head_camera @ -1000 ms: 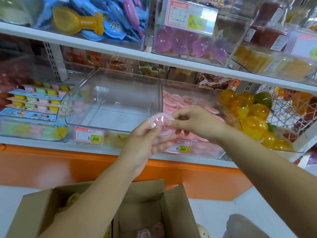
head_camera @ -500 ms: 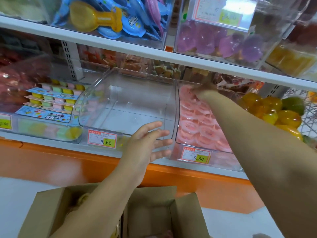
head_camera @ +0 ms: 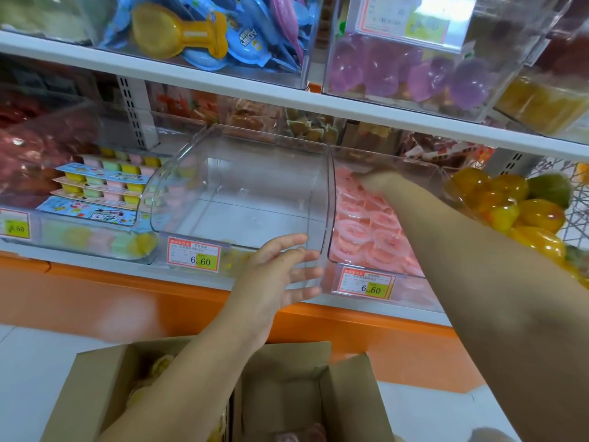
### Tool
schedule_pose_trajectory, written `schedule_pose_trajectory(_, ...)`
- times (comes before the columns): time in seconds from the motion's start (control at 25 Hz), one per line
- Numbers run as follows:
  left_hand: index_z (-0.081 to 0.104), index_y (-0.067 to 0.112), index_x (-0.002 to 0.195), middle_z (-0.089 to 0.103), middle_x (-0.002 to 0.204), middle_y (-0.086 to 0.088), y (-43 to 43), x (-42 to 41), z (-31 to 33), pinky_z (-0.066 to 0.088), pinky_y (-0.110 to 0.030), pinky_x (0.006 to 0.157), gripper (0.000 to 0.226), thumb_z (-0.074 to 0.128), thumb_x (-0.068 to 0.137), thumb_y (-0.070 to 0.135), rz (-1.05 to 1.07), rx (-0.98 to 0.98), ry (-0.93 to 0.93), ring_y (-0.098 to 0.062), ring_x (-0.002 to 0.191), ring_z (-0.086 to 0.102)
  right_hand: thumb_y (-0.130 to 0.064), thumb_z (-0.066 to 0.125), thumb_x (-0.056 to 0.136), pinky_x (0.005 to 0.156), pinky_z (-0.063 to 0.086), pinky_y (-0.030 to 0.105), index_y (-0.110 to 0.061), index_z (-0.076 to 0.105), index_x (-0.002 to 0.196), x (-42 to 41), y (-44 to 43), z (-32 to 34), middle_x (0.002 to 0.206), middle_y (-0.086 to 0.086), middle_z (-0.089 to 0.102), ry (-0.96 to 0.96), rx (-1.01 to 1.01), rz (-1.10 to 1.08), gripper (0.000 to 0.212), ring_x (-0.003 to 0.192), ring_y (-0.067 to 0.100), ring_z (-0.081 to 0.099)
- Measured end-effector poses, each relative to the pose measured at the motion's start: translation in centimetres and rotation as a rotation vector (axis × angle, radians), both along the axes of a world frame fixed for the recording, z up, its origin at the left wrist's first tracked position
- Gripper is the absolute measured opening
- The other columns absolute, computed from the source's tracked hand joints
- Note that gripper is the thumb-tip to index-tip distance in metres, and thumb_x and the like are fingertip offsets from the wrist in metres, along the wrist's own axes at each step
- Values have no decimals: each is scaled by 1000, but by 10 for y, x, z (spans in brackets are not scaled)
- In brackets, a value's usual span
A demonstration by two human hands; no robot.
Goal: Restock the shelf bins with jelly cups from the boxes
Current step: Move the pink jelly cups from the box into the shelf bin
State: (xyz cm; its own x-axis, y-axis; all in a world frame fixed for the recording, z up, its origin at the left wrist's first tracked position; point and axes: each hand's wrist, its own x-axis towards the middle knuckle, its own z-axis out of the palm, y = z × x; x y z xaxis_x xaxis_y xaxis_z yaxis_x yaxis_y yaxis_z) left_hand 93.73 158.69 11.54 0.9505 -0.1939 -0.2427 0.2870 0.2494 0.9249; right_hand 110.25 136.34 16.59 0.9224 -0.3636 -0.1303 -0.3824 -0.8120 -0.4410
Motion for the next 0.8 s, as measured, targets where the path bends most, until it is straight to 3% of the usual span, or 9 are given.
schedule_pose_trajectory(0.08,66,25,116,74,106,-2,1,-3,0,61,-35,73,20,59,99,18,-17,19,6,-21,93,74,-38,46,98,60,40,31,-8,58,123,-10,-3,2,95,12,58,-33,-59,-9,40,73,23,51)
schedule_pose_trajectory(0.16,67,24,114,75,105,-3,2,-7,-2,60,-34,72,18,58,99,18,-47,20,17,-21,93,74,-23,47,98,69,43,31,-6,61,121,-23,-7,4,103,15,64,-159,-118,-25,31,83,26,57)
schedule_pose_trajectory(0.24,67,22,113,75,104,-4,4,-12,-5,59,-33,71,17,57,100,18,-72,10,37,-21,93,74,-12,45,94,70,44,33,-4,64,105,-42,-9,7,96,17,65,-310,-137,-2,24,90,32,62)
schedule_pose_trajectory(0.36,68,18,112,74,106,-9,6,-25,-13,60,-35,72,17,56,100,17,-128,41,73,-23,94,74,-27,49,94,63,37,30,-2,61,77,-94,5,10,71,7,56,-675,238,-5,33,68,20,53)
schedule_pose_trajectory(0.48,65,17,112,70,114,-9,8,-49,-39,60,-35,80,16,54,101,18,-275,236,148,-22,101,70,-22,49,97,56,42,26,0,64,76,-178,37,-17,64,1,58,-738,390,219,34,57,9,51)
schedule_pose_trajectory(0.56,61,21,121,63,124,-2,12,-65,-68,57,-37,91,21,53,102,25,-397,398,244,-20,112,63,-30,47,96,55,44,28,-8,64,71,-226,50,-55,60,0,59,-635,415,347,38,54,8,53)
schedule_pose_trajectory(0.64,55,22,133,56,131,-1,14,-76,-102,52,-41,98,33,54,102,31,-409,450,374,-21,119,56,-39,46,96,58,45,29,-17,64,69,-252,54,-105,63,-1,62,-366,438,388,39,54,9,55)
schedule_pose_trajectory(0.72,51,19,139,54,135,-5,11,-85,-135,51,-42,91,41,55,101,33,-308,422,509,-22,117,54,-40,44,100,56,46,28,-19,65,76,-259,51,-164,74,-1,65,7,542,277,38,57,13,57)
schedule_pose_trajectory(0.8,53,18,135,55,132,-7,3,-95,-169,49,-40,79,39,53,100,35,-185,337,655,-22,110,54,-40,38,102,52,45,24,-18,65,89,-260,46,-223,85,3,60,251,640,42,37,58,14,55)
